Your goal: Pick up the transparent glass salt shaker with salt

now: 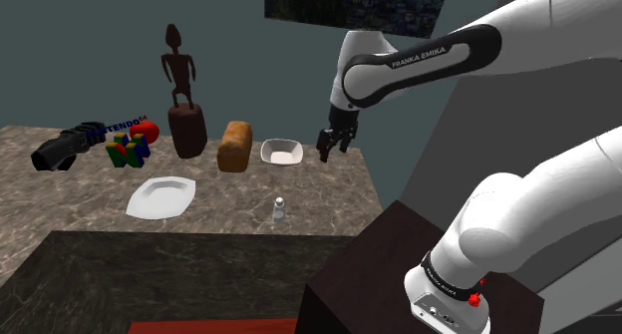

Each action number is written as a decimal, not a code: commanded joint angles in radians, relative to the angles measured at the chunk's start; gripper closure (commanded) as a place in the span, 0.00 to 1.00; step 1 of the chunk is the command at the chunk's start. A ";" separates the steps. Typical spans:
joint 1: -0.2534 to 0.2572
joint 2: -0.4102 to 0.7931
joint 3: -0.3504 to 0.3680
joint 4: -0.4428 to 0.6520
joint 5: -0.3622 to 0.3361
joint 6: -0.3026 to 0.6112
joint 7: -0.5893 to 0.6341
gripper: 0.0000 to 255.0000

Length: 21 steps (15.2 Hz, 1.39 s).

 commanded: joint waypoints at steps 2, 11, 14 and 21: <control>0.014 0.109 0.005 0.004 0.016 0.110 -0.008 0.00; 0.050 0.468 0.028 0.099 0.075 0.382 -0.042 0.00; 0.058 0.591 0.039 0.156 0.094 0.450 -0.055 0.00; 0.068 0.848 0.065 0.313 0.115 0.556 -0.071 0.00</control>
